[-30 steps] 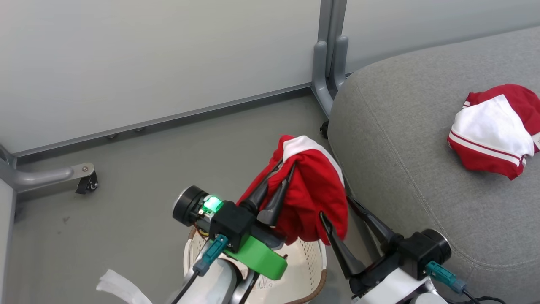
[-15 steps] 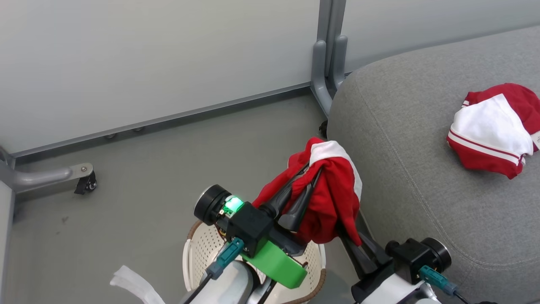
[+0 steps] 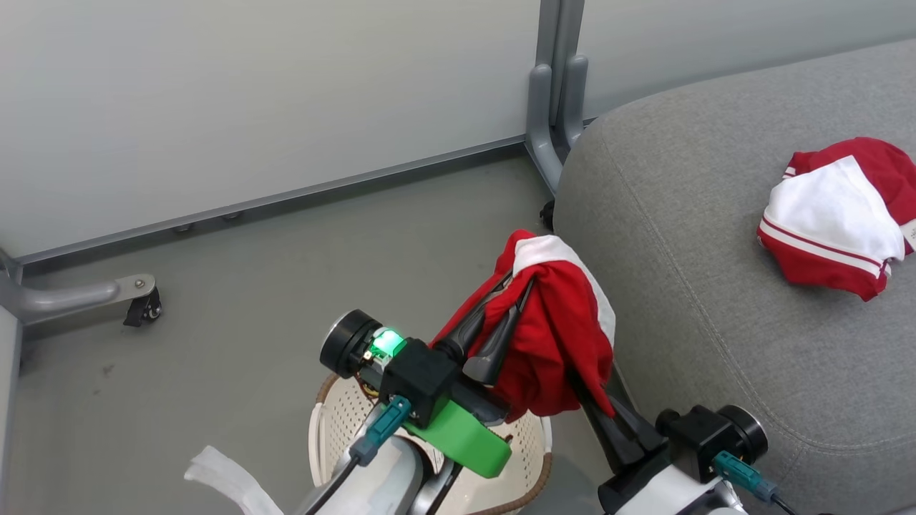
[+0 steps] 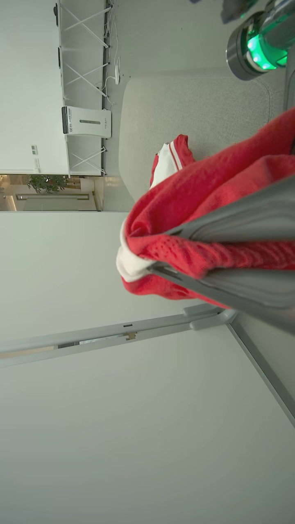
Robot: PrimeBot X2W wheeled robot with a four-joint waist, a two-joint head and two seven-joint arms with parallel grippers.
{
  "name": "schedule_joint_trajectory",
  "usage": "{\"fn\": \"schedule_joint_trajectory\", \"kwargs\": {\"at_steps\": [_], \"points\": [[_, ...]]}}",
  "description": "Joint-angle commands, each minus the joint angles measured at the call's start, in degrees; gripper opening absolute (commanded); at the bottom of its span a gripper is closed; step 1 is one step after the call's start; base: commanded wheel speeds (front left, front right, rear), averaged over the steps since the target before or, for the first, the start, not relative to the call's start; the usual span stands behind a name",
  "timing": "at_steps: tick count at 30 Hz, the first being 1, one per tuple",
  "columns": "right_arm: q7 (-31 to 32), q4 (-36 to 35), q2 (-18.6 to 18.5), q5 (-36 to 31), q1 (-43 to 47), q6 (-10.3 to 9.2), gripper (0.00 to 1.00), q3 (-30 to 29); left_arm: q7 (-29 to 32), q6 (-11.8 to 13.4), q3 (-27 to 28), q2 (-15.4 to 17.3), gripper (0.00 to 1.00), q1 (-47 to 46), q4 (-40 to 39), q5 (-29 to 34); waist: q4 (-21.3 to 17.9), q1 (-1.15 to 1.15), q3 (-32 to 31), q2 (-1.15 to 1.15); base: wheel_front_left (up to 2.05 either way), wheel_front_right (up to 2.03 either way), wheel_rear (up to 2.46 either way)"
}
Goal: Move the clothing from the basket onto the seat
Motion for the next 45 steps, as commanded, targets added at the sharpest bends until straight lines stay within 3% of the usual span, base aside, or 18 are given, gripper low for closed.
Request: {"fn": "schedule_joint_trajectory", "kwargs": {"at_steps": [1, 2, 3, 32, 38, 45], "points": [[0.0, 0.0, -0.2, 0.2, 0.5, -0.08, 0.00, 0.0, -0.2, 0.5, 0.5, 0.1, 0.15, -0.7, -0.2, 0.2, 0.1, 0.00, 0.1, 0.14, 0.00, 0.00, 0.00], [0.0, 0.0, -0.2, 0.2, 0.4, -0.08, 0.00, 0.1, -0.2, 0.5, 0.6, 0.0, 0.71, -0.6, -0.2, 0.4, 0.1, 0.00, 0.1, 0.14, 0.00, 0.00, 0.00], [0.0, 0.0, -0.3, 0.2, 0.4, -0.08, 0.00, 0.1, -0.2, 0.9, 0.9, 0.0, 1.00, -0.5, -0.3, 0.6, 0.1, 0.00, 0.2, 0.14, 0.00, 0.00, 0.00], [0.0, -1.9, -0.5, -0.1, -1.2, -0.08, 0.00, -1.6, -0.2, 0.2, 3.0, 0.0, 1.00, 0.4, 1.5, -0.3, -0.7, 0.00, 2.1, 0.14, 0.00, 0.00, 0.00], [0.0, -5.4, -0.9, -0.8, -1.7, -0.08, 0.00, -4.5, -0.1, -0.9, 5.7, 0.3, 1.00, 2.1, 2.5, 0.7, -3.5, 0.00, 3.8, 0.14, 0.00, 0.00, 0.00], [0.0, -9.2, -1.2, -1.6, -1.3, -0.08, 0.00, -7.9, -0.1, -2.4, 8.5, 0.7, 1.00, 3.7, 2.8, 3.5, -9.9, 0.00, 6.7, 0.14, 0.00, 0.00, 0.00]]}}
